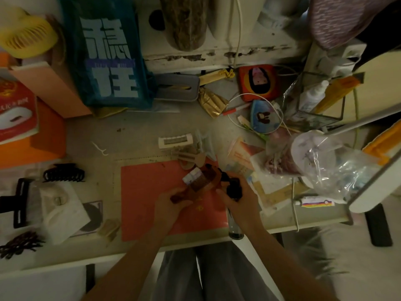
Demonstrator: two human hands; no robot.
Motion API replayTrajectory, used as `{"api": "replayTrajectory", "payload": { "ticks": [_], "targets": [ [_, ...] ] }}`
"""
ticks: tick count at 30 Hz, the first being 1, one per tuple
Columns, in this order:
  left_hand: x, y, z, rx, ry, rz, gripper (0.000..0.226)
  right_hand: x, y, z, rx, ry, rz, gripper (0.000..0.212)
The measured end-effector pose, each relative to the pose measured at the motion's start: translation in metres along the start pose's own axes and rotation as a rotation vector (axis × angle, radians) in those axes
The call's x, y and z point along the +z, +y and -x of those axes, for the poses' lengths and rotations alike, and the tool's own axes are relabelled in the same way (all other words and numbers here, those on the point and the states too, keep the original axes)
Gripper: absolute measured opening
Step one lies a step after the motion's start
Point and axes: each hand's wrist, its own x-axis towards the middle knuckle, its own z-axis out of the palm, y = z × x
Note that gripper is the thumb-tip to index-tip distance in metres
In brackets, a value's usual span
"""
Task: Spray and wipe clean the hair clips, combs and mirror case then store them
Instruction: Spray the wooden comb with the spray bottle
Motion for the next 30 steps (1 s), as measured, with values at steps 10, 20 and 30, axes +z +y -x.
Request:
{"api": "replayTrajectory", "payload": {
  "ticks": [10, 20, 30],
  "targets": [
    [-0.015, 0.011, 0.020, -0.009, 0.057, 0.142, 0.022, -0.004, -0.015, 0.001, -0.012, -0.014, -0.036, 0.040],
    [-0.068, 0.081, 0.039, 0.190, 0.184, 0.246, 0.021, -0.017, -0.080, -0.020, -0.170, 0.000, -0.161, 0.057],
    [-0.129, 0.158, 0.068, 0.389, 0.133, 0.226, 0.022, -0.037, -0.177, -0.027, -0.335, -0.070, -0.318, 0.048]
  ]
}}
